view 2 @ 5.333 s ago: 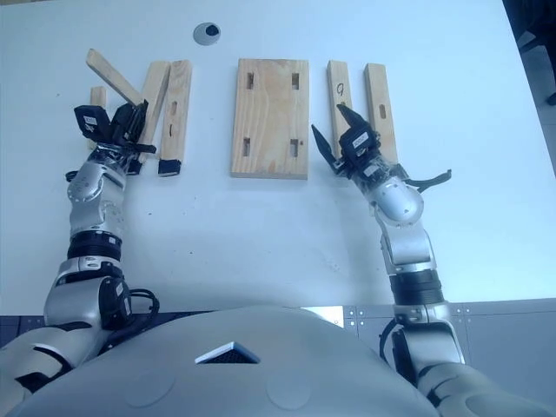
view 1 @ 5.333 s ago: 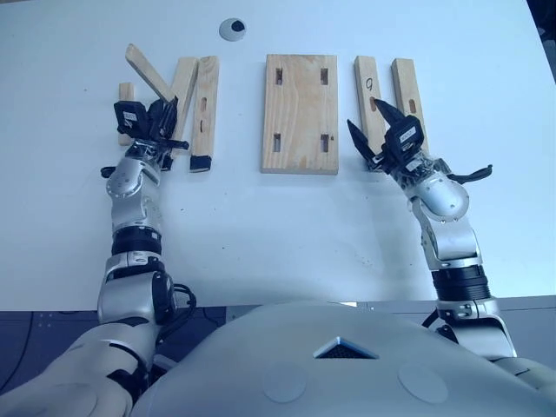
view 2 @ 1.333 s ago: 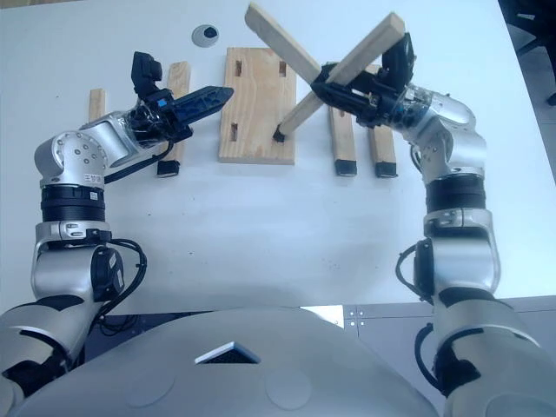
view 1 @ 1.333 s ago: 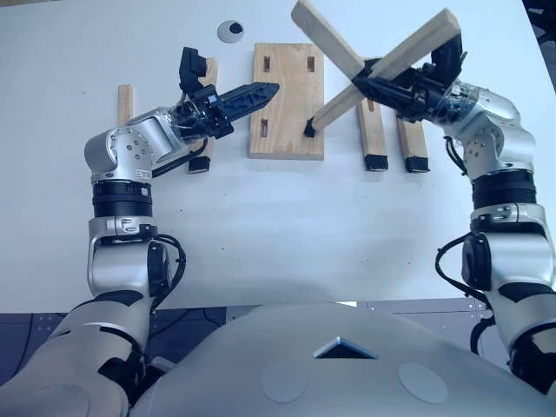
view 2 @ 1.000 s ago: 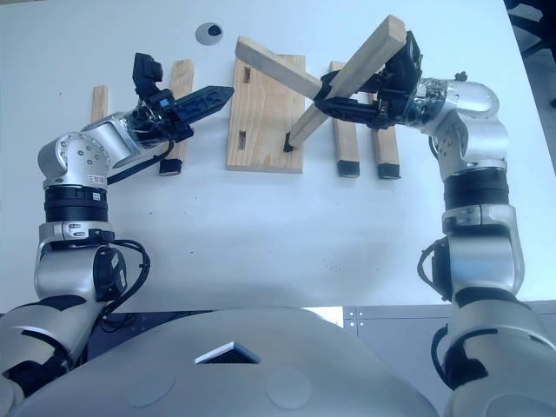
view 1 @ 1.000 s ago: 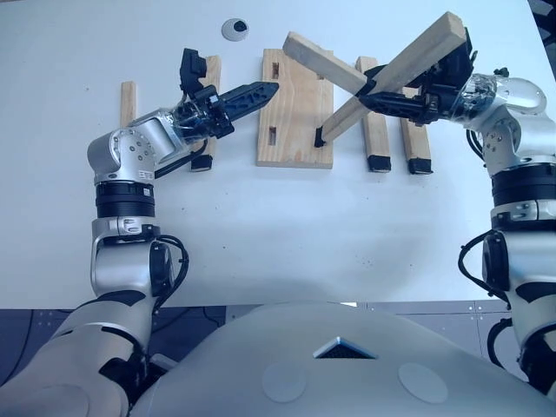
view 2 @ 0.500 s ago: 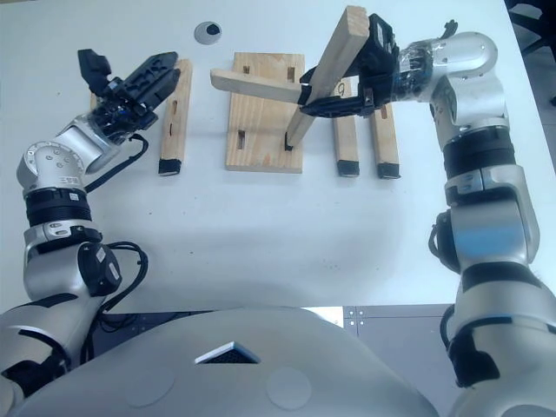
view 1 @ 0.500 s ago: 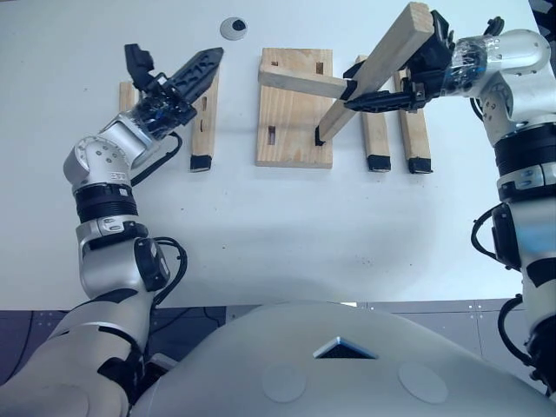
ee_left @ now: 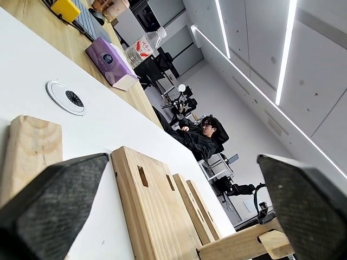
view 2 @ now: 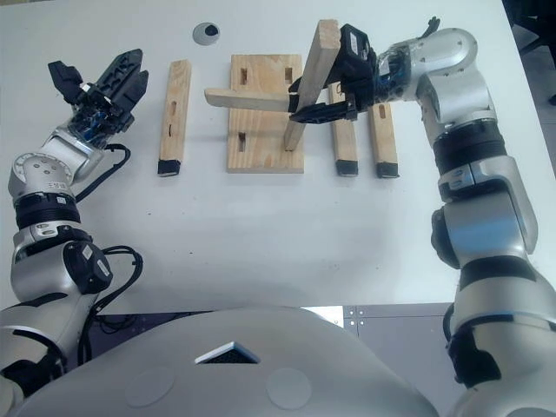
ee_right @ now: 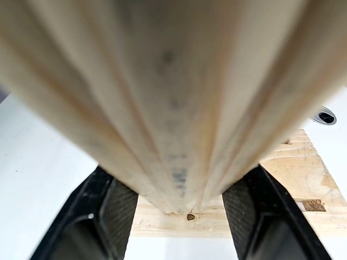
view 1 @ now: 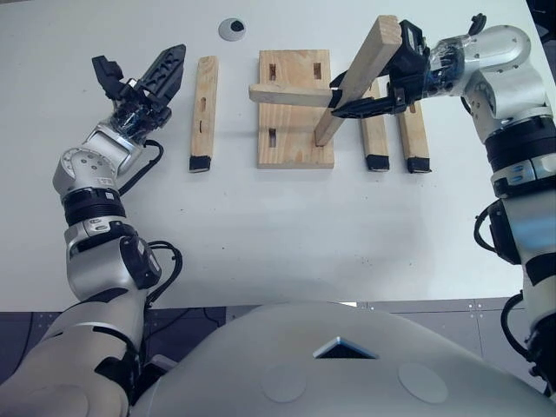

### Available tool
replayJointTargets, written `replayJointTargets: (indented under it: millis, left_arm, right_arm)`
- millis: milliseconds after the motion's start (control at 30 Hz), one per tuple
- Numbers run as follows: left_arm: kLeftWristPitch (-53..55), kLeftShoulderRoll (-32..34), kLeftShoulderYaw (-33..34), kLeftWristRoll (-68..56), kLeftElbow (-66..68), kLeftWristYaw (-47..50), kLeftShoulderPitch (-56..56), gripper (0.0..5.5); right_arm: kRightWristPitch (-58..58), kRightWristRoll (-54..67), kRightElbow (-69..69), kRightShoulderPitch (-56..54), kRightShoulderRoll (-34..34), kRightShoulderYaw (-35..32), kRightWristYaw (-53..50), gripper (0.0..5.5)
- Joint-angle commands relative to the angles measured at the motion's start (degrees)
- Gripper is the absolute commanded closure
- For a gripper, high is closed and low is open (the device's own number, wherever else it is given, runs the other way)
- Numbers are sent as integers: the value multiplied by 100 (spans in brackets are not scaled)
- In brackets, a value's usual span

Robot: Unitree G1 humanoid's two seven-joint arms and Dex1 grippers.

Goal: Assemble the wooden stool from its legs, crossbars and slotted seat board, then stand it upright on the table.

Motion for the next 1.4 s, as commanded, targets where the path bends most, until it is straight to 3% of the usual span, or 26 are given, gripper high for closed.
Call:
replayJointTargets:
  millis: [33, 233, 333, 433, 533, 633, 800, 1133, 1400]
  left_arm:
    - [-79, 25, 1, 148, 23, 203, -222, 45]
    - [93, -118, -116, 80, -539, 306, -299, 45]
    - [176, -131, -108, 53, -730, 326, -308, 45]
    - [187, -164, -123, 69, -906, 370, -190, 45]
    - [195, -204, -176, 86, -1087, 396, -41, 45]
    - [140, -204, -222, 198, -1145, 533, 47, 45]
    - [-74, -218, -377, 436, -1055, 662, 8, 45]
    - [-165, -373, -393, 456, -1160, 780, 96, 45]
    - [-209, -409, -379, 432, -1284, 819, 156, 45]
  right_arm:
    - [663, -898, -141, 1087, -1, 233, -828, 345]
    - [544, -988, -982, 1063, -588, -553, -944, 219]
    - [494, -1250, -1336, 1472, -897, -743, -1103, 212]
    - [929, -1209, -1947, 2187, -741, -1402, -2290, 212]
    - [2411, -652, -3165, 3015, -122, -2312, -3883, 212]
    - [3658, -271, -4492, 3745, 348, -2702, -4860, 212]
    - [4776, -185, -5489, 4224, 899, -2638, -5792, 212]
    - [5065, -720, -5165, 4213, 1044, -2210, -6326, 212]
    - [5152, -757, -5135, 4152, 1128, -2206, -6331, 329]
